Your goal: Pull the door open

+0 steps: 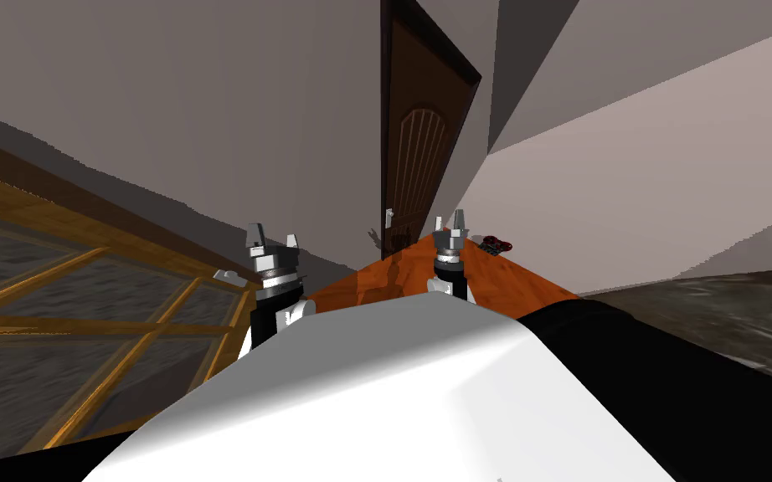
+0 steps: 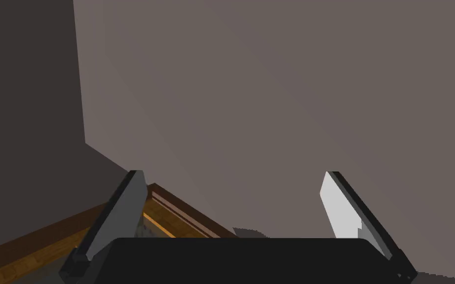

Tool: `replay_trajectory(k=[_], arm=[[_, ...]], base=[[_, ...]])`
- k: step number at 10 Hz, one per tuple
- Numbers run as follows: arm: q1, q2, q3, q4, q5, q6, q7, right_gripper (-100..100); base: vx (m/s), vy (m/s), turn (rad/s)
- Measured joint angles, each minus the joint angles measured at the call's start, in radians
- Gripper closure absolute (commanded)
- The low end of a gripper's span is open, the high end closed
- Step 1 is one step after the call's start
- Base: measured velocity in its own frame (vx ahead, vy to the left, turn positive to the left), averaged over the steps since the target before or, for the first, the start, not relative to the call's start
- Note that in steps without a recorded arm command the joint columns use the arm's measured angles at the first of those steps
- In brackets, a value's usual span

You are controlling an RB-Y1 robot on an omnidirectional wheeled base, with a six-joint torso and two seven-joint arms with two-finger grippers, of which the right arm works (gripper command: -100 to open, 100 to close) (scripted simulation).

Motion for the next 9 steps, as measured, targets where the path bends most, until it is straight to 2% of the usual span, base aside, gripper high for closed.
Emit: replay_trajectory(k=[4, 6, 9], arm=[[-0.021, -0.029, -0.006, 0.075, 0.048, 0.002, 0.068, -100], [-0.029, -0.040, -0.006, 0.118, 0.074, -0.004, 0.105, -100], [-0.047, -0.060, -0.010, 0.169, 0.110, 0.004, 0.156, -100]], base=[[0.159, -0.020, 0.041], [0.102, -0.039, 0.029], [0.089, -0.029, 0.036]])
